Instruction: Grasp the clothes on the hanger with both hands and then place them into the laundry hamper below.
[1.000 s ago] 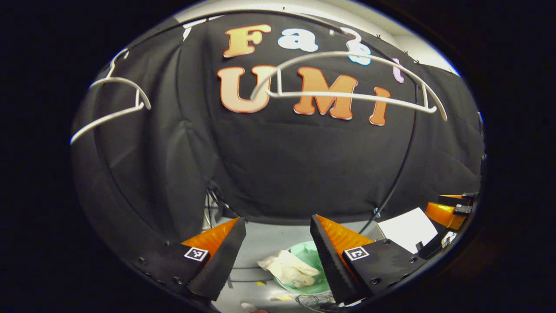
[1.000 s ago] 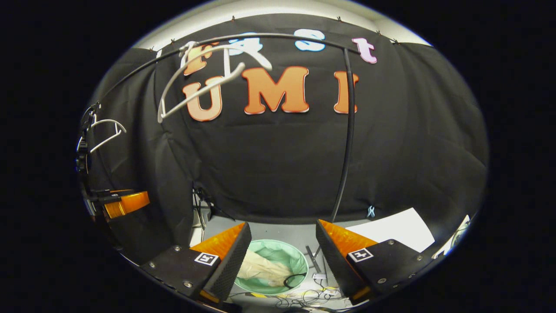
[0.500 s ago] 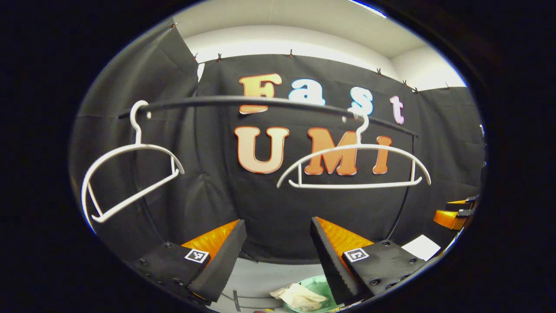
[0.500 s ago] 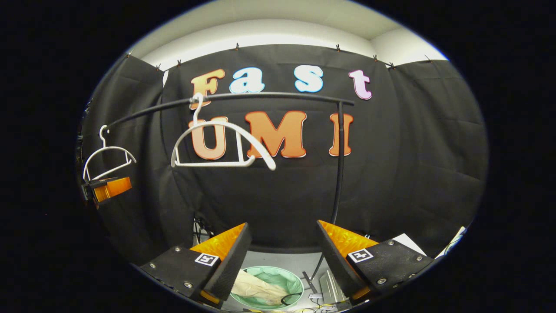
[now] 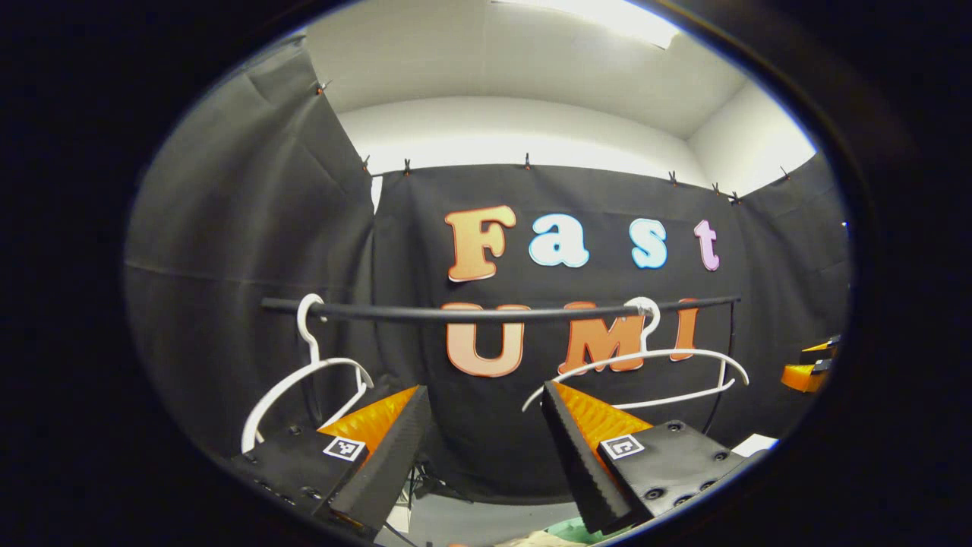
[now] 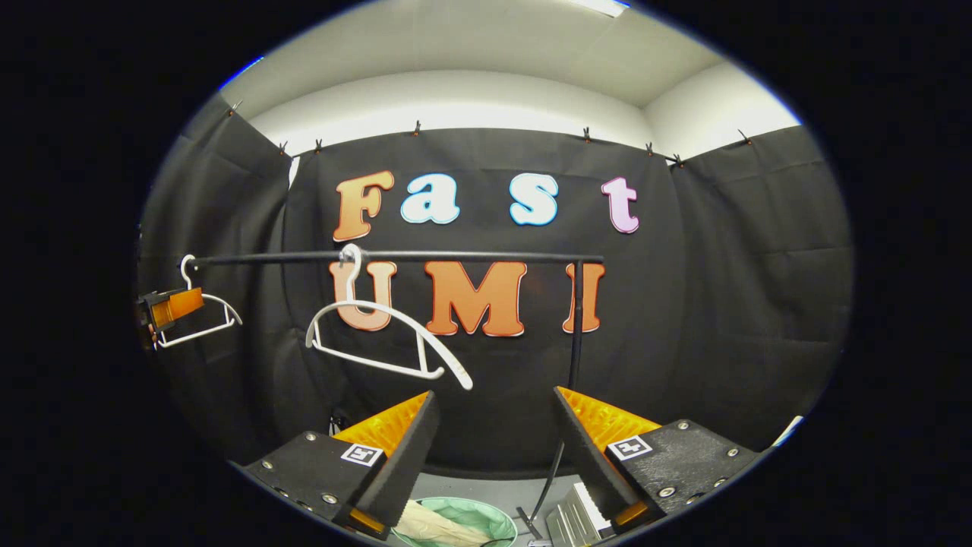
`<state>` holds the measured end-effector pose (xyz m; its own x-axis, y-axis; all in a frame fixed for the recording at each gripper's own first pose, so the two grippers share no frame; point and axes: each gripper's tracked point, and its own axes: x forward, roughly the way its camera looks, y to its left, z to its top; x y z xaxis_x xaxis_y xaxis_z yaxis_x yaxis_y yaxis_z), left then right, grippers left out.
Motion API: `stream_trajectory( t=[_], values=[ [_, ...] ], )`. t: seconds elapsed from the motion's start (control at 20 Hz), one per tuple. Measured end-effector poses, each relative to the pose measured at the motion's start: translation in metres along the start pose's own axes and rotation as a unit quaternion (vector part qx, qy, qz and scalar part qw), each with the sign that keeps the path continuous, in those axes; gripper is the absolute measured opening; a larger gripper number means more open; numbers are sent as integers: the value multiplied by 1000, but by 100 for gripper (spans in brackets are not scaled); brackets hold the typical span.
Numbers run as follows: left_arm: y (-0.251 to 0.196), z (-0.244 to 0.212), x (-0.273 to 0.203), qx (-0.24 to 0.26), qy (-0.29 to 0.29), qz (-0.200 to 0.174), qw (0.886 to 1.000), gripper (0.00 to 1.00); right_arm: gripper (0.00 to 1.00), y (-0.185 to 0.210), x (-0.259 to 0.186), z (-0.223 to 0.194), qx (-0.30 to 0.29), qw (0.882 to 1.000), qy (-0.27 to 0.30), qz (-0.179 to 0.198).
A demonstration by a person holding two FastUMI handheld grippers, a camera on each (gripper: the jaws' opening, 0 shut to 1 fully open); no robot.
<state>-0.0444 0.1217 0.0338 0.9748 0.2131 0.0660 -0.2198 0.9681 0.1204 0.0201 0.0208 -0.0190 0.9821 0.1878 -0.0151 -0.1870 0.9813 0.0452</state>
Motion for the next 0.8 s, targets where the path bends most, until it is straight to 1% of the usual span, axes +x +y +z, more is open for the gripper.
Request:
stream_trajectory(
  t=[0.1,0.2,0.25,0.3,0.4,0.45,0.5,0.55,0.7,0.8],
  values=[
    [11,14,-2,-4,-15,10,1000,99,92,0,-2,16,13,1000,-16,1],
    [21,19,-5,-6,-23,23,999,96,92,-1,-6,19,17,1000,-18,0],
    [25,16,-8,-8,-24,29,999,96,100,-3,-8,21,16,1000,-20,-1],
    [28,13,-10,-12,-24,35,999,96,92,-4,-10,23,11,1000,-23,-4],
    [35,7,-14,-18,-20,53,998,98,92,-13,-13,20,-7,1000,-22,-16],
    [34,5,-15,-9,-18,54,998,99,92,-16,-14,19,-15,999,-22,-19],
    [37,8,-14,-6,-25,59,998,100,100,-15,-16,23,-18,999,-26,-18],
    [38,14,-15,-10,-34,62,997,94,92,-13,-18,25,-15,999,-28,-15],
    [41,17,-18,-31,-40,56,997,94,92,-10,-19,27,-5,999,-34,-6],
    [49,17,-20,-33,-37,61,997,94,92,-9,-21,24,-8,999,-33,-5]
  ],
)
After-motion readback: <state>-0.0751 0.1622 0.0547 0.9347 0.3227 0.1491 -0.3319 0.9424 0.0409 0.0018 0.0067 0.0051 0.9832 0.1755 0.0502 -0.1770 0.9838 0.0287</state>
